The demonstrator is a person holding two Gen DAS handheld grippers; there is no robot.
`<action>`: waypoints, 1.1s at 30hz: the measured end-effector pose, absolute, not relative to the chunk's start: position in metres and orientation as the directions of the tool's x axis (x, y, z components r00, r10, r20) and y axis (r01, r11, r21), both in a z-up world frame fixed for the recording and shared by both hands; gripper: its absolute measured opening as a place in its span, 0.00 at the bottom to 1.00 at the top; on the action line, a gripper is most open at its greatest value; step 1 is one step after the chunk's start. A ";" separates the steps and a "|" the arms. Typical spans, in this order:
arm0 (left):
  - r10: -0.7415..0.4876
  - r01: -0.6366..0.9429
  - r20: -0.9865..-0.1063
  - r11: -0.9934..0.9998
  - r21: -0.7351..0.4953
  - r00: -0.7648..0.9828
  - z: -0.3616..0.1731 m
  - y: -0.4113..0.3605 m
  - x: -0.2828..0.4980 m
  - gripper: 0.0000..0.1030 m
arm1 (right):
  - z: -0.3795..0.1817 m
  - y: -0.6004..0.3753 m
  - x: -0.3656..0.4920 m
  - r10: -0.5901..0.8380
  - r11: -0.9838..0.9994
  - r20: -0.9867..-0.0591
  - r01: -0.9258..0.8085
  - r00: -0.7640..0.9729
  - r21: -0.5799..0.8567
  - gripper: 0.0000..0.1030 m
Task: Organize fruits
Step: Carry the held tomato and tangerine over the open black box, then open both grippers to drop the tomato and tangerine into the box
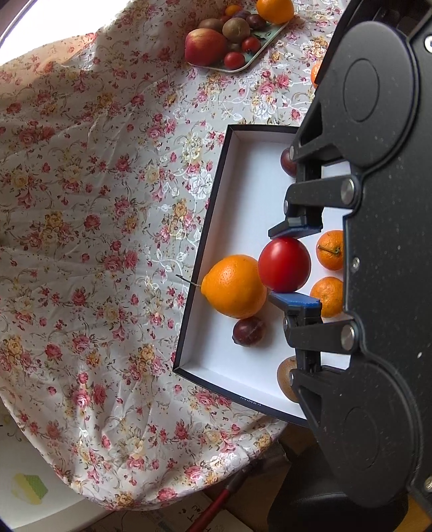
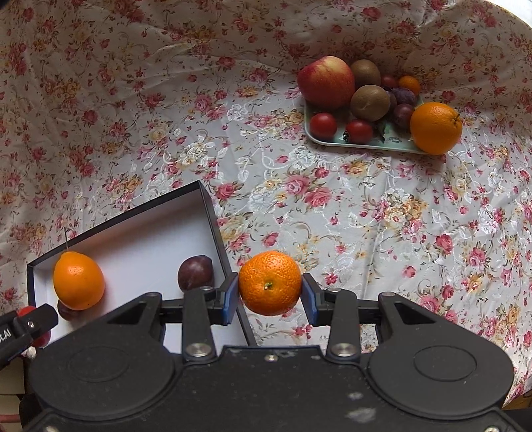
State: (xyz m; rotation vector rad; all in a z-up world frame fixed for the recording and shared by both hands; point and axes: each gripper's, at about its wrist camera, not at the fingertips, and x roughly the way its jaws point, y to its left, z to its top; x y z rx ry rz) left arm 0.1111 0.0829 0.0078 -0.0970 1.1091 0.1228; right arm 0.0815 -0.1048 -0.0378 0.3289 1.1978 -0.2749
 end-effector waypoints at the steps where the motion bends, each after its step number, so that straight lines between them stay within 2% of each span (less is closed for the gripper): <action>1: 0.050 -0.153 -0.899 0.988 -0.019 0.434 0.007 0.086 0.112 0.40 | -0.039 -0.102 0.083 -0.033 0.921 -0.939 0.375 0.342 0.104 0.38; 33: 0.088 -0.133 -0.897 0.991 0.032 0.433 0.008 0.094 0.110 0.41 | -0.042 -0.078 0.095 -0.023 0.943 -0.921 0.313 0.390 0.109 0.39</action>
